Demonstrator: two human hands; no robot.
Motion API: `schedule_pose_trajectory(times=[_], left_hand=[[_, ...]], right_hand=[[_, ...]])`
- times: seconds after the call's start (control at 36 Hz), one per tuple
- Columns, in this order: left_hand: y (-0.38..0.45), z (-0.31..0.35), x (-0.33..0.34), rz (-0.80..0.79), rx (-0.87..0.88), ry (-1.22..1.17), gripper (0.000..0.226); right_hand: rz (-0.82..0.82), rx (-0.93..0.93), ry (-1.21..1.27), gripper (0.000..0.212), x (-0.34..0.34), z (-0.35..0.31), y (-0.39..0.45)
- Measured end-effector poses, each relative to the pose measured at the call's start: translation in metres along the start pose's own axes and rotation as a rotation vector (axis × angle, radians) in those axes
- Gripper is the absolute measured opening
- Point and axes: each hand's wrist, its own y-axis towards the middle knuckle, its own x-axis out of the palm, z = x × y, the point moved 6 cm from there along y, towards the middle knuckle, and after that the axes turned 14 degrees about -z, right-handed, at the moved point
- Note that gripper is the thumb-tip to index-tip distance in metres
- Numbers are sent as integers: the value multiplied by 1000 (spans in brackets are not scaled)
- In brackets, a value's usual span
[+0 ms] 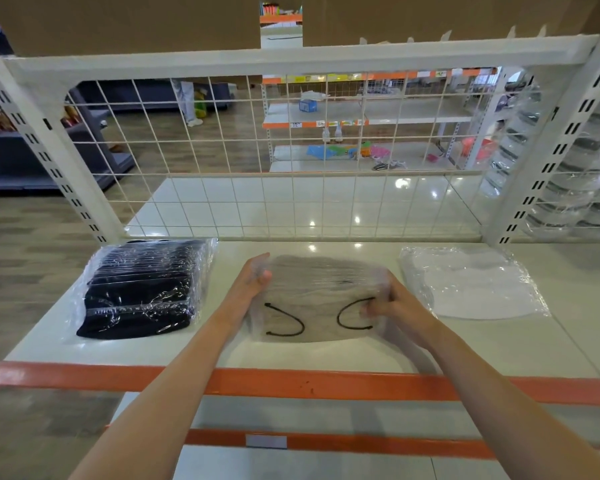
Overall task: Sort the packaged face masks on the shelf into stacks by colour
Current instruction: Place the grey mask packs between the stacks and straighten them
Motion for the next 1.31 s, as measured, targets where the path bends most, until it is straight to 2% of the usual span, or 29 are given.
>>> schedule_pose_trajectory(times=[0.08,0.17,0.31,0.36,0.44,0.58,0.67,0.78,0.86,1.0,1.14,1.31], left_hand=[[-7,-3,-7,-16,2,45,106],[-15,-6,-9,-56,-17,81,104],[-17,-6,9,-131,21,131,109],[-13,-10,9,-74,22,174,112],[-9,-5,3,-14,58,230,100],[-12,-2,-9,-4,9,275,122],[-13,-6,-8,19,21,306,105],[-10,-12,-4,58,15,319,109],[-9,-8,-4,80,35,312,105],[-14,-8,-10,72,12,292,123],[-11,-6,-7,63,23,277,101],[-5,-4,-9,56,29,322,103]], right_hand=[[32,8,-12,79,-1,1,-2],[-4,23,-44,89,1,1,-6],[-47,31,-27,90,14,3,-6],[32,22,-95,88,17,-2,-3],[95,-21,-97,85,19,-11,-2],[20,-33,-78,90,14,-13,-5],[30,-34,-98,90,15,-12,-8],[116,-94,-162,85,24,-16,-1],[129,-116,-164,79,25,-15,2],[105,-45,-238,77,24,-12,0],[99,-33,-211,72,30,-16,3],[68,-56,-214,85,29,-18,9]])
